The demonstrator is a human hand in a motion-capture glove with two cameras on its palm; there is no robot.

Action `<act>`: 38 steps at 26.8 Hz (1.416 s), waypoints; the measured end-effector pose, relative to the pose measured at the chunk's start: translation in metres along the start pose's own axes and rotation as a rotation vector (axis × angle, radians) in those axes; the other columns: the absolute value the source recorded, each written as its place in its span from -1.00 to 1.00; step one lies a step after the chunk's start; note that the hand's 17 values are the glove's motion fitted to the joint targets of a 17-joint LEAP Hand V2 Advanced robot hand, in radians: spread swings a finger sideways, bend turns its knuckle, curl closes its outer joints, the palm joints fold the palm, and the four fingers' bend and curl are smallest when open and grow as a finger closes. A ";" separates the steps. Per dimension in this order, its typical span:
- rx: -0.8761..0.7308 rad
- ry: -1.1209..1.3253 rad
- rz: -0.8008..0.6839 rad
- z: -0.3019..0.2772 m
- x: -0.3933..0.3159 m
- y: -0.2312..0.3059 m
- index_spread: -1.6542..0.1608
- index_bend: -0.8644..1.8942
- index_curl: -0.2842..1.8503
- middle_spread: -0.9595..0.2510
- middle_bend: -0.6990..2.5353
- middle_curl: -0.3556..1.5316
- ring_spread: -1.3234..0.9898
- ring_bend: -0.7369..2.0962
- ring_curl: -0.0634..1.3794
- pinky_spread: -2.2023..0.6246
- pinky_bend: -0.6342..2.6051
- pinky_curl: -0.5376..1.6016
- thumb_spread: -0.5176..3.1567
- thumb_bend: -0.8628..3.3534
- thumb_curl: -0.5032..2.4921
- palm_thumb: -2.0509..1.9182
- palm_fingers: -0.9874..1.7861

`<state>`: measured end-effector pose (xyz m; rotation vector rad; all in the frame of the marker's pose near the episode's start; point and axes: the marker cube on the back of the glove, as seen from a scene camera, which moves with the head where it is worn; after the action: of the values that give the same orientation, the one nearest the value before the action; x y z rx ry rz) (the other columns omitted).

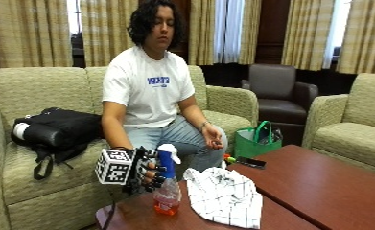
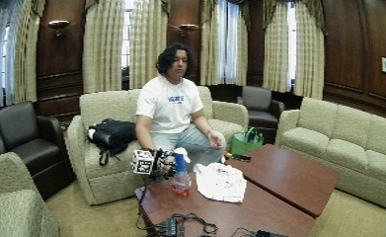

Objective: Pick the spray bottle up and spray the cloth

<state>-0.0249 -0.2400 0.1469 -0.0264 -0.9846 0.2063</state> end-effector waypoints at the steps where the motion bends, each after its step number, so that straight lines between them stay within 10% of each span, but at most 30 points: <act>1: -0.006 -0.004 -0.002 0.002 -0.001 -0.004 0.38 -0.13 -0.47 0.33 -0.43 -0.28 0.00 -0.22 -0.54 0.66 -0.45 -0.23 -0.23 -0.60 -0.43 0.39 0.12; 12: -0.005 -0.029 -0.084 0.025 -0.009 -0.029 0.43 -0.12 -0.40 0.25 -0.35 -0.22 -0.02 -0.21 -0.51 0.64 -0.56 -0.29 -0.23 -0.60 -0.43 0.41 0.31; 38: 0.571 0.002 -0.258 0.031 -0.014 -0.044 0.49 -0.15 -0.30 0.20 -0.23 -0.09 -0.07 -0.03 -0.29 0.33 -0.36 -0.16 -0.54 -0.60 -0.25 0.52 0.75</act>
<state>-0.0506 -0.2879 0.1575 0.6190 -0.8882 0.2432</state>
